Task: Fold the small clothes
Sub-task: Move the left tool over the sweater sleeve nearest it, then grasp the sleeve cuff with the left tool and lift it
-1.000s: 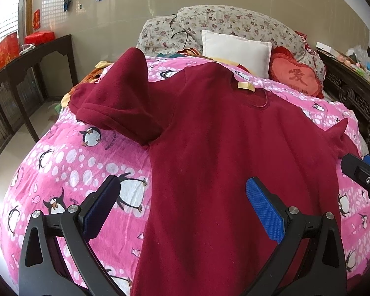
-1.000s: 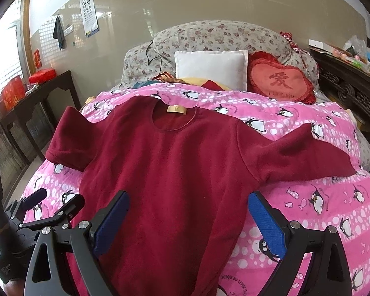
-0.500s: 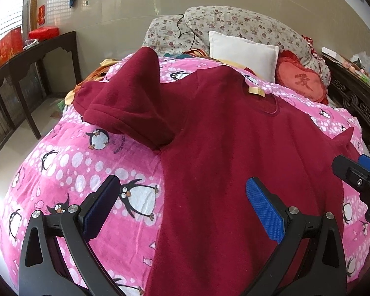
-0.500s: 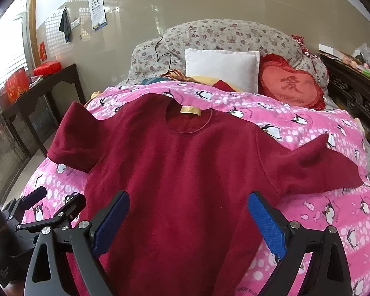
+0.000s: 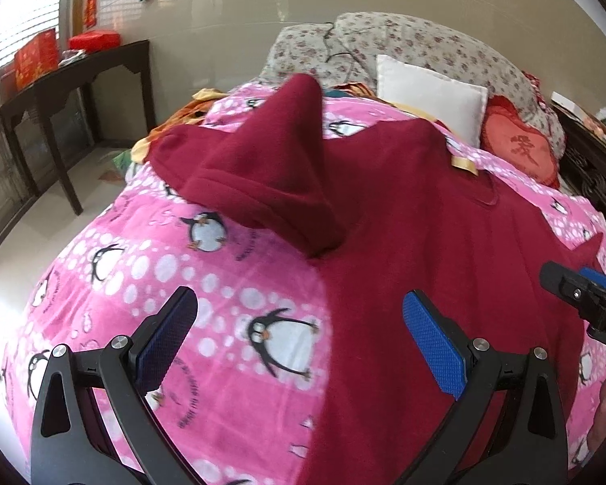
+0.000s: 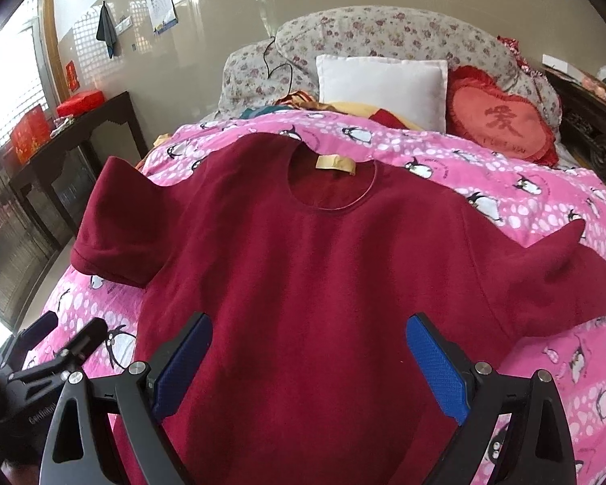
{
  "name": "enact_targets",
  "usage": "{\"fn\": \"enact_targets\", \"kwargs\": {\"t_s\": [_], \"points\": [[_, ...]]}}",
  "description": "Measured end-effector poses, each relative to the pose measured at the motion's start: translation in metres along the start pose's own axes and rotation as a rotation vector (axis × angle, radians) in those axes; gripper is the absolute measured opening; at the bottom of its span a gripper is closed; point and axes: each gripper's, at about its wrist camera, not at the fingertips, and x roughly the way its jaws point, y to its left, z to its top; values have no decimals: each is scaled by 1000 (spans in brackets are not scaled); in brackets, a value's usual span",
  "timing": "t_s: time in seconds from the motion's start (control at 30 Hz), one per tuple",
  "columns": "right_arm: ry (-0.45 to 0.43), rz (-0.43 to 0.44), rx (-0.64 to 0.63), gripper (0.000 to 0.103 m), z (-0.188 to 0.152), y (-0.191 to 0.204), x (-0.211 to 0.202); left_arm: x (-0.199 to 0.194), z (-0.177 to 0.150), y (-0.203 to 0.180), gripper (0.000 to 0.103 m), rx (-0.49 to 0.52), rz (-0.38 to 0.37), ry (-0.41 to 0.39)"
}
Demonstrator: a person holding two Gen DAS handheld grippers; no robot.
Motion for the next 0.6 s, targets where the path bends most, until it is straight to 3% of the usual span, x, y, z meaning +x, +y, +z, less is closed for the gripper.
{"fn": "enact_targets", "kwargs": {"t_s": [0.43,0.6], "points": [[33,1,-14,96,-3,15,17,16,11,46,102,-70,19,25],[29,4,-12,96,-4,12,16,38,30,103,102,-230,-37,69]]}}
